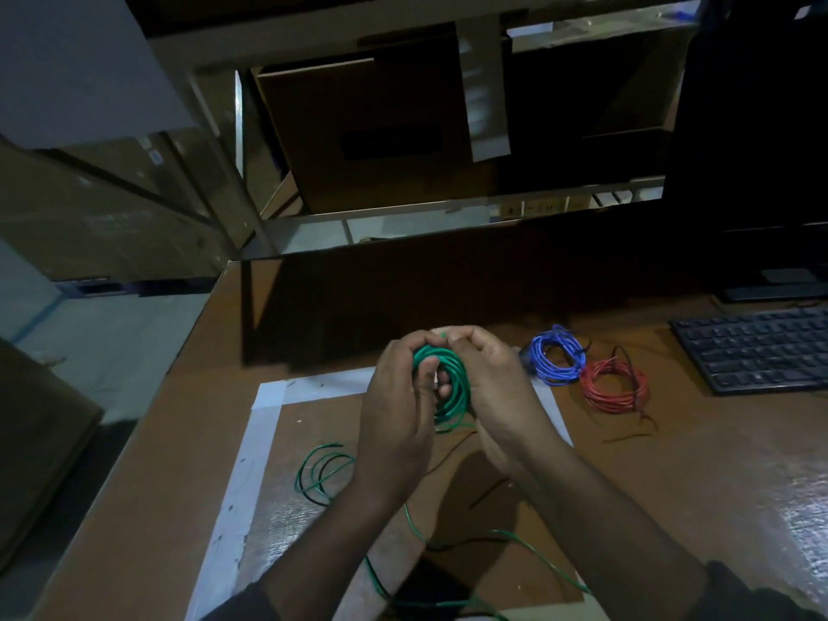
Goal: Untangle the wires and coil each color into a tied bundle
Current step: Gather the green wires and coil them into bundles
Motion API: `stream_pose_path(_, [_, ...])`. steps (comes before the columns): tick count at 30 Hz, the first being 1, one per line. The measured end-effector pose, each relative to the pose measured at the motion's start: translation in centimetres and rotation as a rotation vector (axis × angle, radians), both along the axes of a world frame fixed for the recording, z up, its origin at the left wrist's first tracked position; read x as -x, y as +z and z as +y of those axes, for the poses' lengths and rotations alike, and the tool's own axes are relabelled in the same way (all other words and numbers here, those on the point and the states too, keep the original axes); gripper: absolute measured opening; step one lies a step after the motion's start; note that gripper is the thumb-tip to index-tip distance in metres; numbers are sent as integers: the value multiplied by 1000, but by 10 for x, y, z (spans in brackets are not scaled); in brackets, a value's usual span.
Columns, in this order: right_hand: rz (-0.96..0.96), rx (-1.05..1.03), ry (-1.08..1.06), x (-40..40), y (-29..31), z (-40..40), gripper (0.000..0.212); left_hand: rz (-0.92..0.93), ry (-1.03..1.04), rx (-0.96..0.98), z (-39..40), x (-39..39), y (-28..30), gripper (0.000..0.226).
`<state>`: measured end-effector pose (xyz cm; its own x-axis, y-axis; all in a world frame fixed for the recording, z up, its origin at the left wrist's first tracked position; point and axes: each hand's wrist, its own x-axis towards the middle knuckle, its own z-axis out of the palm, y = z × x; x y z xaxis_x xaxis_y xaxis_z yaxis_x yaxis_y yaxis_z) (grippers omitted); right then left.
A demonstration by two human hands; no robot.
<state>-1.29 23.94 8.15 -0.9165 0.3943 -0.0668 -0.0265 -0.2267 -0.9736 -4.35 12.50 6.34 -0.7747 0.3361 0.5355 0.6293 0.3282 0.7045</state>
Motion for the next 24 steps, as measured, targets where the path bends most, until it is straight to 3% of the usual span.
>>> stream_pose_path(3, [26,-100,84,-6,-5,-3,33,-10,61,-22,-1,9,1,22])
stream_pose_path(8, [35,-535,43,-14,-22,-1,60,-50,54,42,1,7,-2,23])
stream_pose_path(15, [95,-721,28,-15,-30,3,59,-87,101,58,6,2,-5,19])
stream_pose_path(24, [95,-895,-23,-14,-19,13,59,-155,172,-139,15,-10,-4,16])
